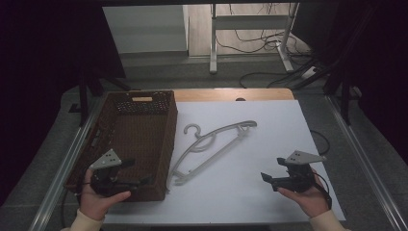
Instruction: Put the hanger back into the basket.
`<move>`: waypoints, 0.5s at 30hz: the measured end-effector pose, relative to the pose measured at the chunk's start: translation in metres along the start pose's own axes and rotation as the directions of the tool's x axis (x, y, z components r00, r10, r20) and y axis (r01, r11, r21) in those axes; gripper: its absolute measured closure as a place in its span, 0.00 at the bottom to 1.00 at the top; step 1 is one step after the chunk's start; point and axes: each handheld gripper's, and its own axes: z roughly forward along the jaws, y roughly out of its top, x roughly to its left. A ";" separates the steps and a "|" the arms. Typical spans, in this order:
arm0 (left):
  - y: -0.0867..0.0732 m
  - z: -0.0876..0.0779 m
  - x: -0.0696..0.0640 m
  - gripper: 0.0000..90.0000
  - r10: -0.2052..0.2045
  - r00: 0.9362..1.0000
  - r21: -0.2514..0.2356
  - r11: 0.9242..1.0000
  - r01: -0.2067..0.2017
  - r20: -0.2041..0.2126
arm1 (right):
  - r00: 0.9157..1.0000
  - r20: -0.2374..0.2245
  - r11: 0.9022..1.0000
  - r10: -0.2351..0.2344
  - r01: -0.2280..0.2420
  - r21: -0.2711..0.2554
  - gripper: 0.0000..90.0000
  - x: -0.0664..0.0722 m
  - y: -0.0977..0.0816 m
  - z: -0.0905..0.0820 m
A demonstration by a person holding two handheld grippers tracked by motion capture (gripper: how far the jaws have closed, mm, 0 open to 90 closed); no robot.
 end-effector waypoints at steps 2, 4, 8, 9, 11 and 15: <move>0.000 0.001 0.000 0.15 -0.001 1.000 0.002 1.000 0.001 -0.001 | 1.000 -0.002 1.000 0.001 -0.001 0.006 0.19 0.000 0.000 0.001; 0.000 0.001 0.000 0.15 0.000 1.000 0.003 1.000 0.000 0.000 | 1.000 -0.003 1.000 -0.001 0.001 0.007 0.19 -0.001 -0.001 0.001; 0.001 0.000 -0.001 0.15 0.003 1.000 0.003 1.000 -0.003 0.001 | 1.000 0.001 1.000 -0.002 0.002 0.009 0.19 0.000 0.000 0.000; 0.000 0.000 -0.001 0.15 0.003 1.000 0.002 1.000 -0.003 0.002 | 1.000 0.002 1.000 -0.002 0.002 0.008 0.19 0.000 0.000 0.000; 0.000 0.000 -0.001 0.15 0.003 1.000 0.003 1.000 -0.003 0.003 | 1.000 0.002 1.000 0.000 0.000 0.011 0.19 0.000 0.001 0.000; 0.000 0.000 -0.001 0.15 0.005 1.000 0.005 1.000 -0.005 0.004 | 1.000 0.002 1.000 0.000 0.000 0.018 0.18 0.001 0.003 0.002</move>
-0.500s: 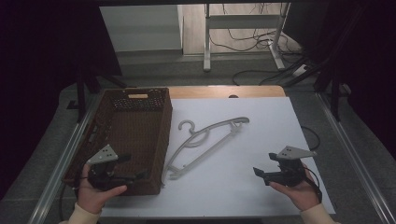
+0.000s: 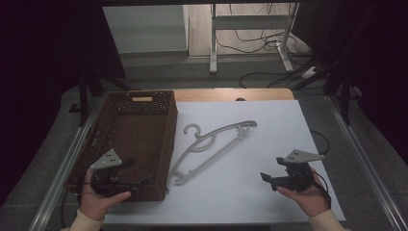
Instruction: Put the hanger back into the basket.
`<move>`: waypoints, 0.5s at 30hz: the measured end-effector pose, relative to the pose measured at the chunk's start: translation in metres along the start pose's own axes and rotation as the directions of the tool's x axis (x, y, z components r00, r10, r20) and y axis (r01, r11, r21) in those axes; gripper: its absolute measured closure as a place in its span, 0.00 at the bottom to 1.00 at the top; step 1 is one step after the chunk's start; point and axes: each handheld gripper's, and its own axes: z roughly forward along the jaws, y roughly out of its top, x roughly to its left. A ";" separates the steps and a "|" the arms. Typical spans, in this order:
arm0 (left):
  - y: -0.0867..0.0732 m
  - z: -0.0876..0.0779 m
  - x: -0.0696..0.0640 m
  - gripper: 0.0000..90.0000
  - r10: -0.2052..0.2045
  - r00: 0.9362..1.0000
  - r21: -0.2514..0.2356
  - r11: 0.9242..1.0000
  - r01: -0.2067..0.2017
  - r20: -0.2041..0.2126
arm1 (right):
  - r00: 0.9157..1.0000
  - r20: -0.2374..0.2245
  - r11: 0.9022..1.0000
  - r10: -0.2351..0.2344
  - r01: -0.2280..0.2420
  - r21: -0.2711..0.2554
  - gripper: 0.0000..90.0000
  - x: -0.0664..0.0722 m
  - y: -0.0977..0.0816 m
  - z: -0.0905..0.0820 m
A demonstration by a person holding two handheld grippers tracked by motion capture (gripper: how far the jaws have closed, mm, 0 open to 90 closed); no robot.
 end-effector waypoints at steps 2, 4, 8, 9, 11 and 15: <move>0.000 0.000 0.001 0.15 -0.004 1.000 0.001 1.000 0.004 0.000 | 1.000 -0.002 1.000 -0.003 0.003 0.005 0.17 0.000 0.001 0.001; 0.000 0.001 0.000 0.15 -0.002 1.000 0.003 1.000 0.002 0.000 | 1.000 0.000 1.000 -0.004 0.004 0.010 0.17 -0.001 0.003 0.001; 0.002 0.000 0.000 0.15 -0.002 1.000 0.001 1.000 0.002 -0.001 | 1.000 -0.015 1.000 -0.002 0.002 0.014 0.20 -0.002 0.010 0.000; 0.002 0.000 -0.001 0.15 -0.002 1.000 0.001 1.000 0.002 -0.001 | 1.000 -0.021 1.000 0.005 -0.005 0.017 0.20 -0.003 0.017 0.001; 0.002 -0.001 -0.002 0.15 0.000 1.000 -0.001 1.000 0.000 0.000 | 1.000 -0.028 1.000 0.000 0.000 0.021 0.21 -0.002 0.025 0.003; 0.003 -0.002 -0.001 0.15 0.003 1.000 -0.003 1.000 -0.003 0.002 | 0.999 -0.037 0.999 -0.012 0.013 0.037 0.23 0.001 0.043 0.014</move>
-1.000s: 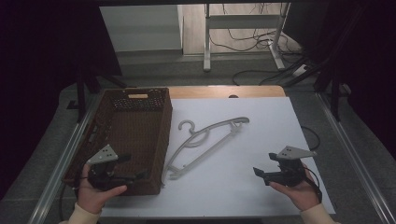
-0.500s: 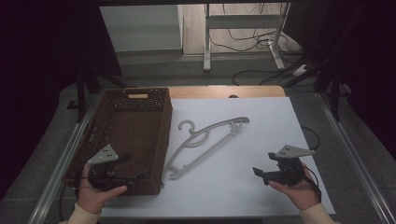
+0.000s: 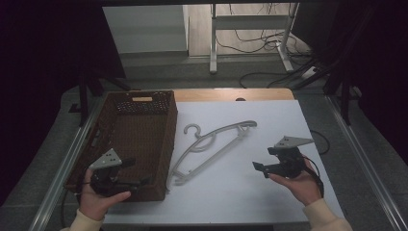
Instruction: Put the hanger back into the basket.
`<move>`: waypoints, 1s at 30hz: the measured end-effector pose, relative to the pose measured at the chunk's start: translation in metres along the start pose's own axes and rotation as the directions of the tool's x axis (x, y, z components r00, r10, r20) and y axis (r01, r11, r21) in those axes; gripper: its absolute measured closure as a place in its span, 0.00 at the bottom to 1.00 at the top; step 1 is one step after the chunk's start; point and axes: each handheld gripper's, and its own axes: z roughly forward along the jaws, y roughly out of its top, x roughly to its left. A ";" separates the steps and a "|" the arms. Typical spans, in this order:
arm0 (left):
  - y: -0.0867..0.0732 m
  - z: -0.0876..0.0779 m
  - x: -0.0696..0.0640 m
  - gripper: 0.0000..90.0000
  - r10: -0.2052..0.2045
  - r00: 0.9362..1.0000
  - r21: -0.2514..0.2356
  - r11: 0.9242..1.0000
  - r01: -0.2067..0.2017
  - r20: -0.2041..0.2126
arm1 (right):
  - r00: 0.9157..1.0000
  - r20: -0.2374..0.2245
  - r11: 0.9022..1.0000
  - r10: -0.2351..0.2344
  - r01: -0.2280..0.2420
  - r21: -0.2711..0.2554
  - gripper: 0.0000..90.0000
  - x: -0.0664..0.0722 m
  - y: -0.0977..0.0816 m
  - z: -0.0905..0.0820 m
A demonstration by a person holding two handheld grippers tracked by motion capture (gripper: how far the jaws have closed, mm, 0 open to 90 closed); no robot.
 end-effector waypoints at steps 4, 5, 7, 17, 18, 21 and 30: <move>-0.001 0.001 0.001 0.15 -0.008 1.000 0.003 1.000 0.008 0.001 | 1.000 -0.001 1.000 -0.005 0.005 0.024 0.26 0.000 0.013 0.012; -0.001 0.001 0.002 0.15 -0.007 1.000 0.005 1.000 0.007 0.001 | 1.000 -0.003 0.999 -0.004 0.005 0.040 0.28 0.000 0.019 0.019; -0.001 0.001 0.002 0.15 -0.010 1.000 0.004 1.000 0.010 0.002 | 1.000 -0.007 0.997 -0.009 0.009 0.072 0.31 0.000 0.029 0.031; -0.001 0.003 0.001 0.15 -0.006 1.000 0.009 1.000 0.006 0.003 | 0.999 -0.043 0.981 -0.026 0.034 0.189 0.41 0.002 0.067 0.089; -0.001 0.003 0.001 0.15 -0.006 1.000 0.012 1.000 0.006 0.005 | 0.999 -0.048 0.978 -0.023 0.032 0.205 0.44 0.000 0.071 0.100; -0.001 0.004 0.001 0.15 -0.004 1.000 0.014 1.000 0.004 0.006 | 0.998 -0.065 0.976 -0.004 0.019 0.219 0.49 -0.002 0.075 0.111; -0.002 0.004 0.002 0.15 -0.005 1.000 0.016 1.000 0.005 0.007 | 0.994 -0.107 0.948 0.005 0.030 0.316 0.81 0.002 0.089 0.149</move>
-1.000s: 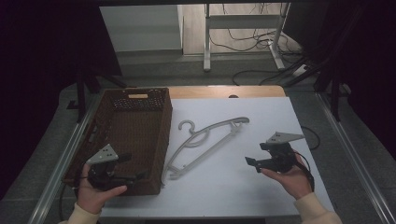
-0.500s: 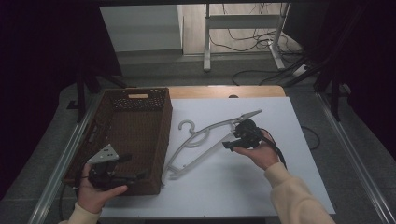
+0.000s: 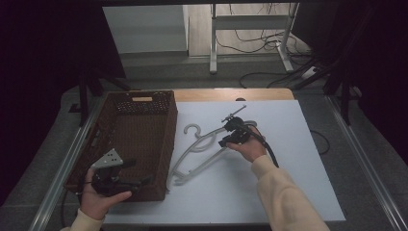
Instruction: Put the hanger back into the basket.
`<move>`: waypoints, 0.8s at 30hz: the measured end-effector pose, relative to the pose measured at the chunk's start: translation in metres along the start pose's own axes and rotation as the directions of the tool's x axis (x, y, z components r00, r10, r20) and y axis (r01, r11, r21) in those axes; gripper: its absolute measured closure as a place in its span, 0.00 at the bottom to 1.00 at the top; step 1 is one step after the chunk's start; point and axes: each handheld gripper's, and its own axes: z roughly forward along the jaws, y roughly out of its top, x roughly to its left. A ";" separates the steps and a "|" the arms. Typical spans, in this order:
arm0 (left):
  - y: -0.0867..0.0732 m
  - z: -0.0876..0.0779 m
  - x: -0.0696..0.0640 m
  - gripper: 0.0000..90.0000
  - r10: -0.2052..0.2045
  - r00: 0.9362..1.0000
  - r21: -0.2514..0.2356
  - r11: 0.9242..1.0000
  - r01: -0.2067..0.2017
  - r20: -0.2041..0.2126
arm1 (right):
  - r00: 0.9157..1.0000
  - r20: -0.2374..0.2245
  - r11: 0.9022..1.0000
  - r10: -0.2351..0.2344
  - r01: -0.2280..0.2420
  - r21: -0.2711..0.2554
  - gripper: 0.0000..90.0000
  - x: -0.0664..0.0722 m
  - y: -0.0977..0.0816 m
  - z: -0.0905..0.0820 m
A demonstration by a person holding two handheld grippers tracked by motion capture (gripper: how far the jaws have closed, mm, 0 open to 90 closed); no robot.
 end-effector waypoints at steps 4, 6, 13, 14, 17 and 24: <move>0.000 -0.001 0.000 0.15 -0.001 1.000 -0.001 1.000 0.001 -0.001 | 1.000 0.012 0.999 -0.009 0.008 0.050 0.96 0.005 0.009 0.011; 0.000 -0.001 0.000 0.15 -0.001 1.000 0.000 1.000 0.001 -0.002 | 1.000 0.022 0.997 -0.015 0.013 0.075 0.99 0.008 0.012 0.016; 0.000 -0.001 0.000 0.15 0.000 1.000 0.000 1.000 0.000 -0.003 | 0.999 0.044 0.991 -0.027 0.021 0.134 1.00 0.012 0.017 0.031; 0.000 -0.001 0.000 0.15 -0.001 1.000 0.000 1.000 0.001 -0.003 | 0.998 0.047 0.988 -0.029 0.021 0.153 1.00 0.013 0.016 0.033; 0.000 -0.001 0.001 0.15 -0.001 1.000 0.001 1.000 0.001 -0.004 | 0.998 0.049 0.985 -0.035 0.026 0.172 1.00 0.013 0.014 0.036; 0.000 -0.001 0.001 0.15 -0.002 1.000 0.001 1.000 0.002 -0.004 | 0.999 0.038 0.981 -0.028 0.020 0.193 1.00 0.012 0.009 0.035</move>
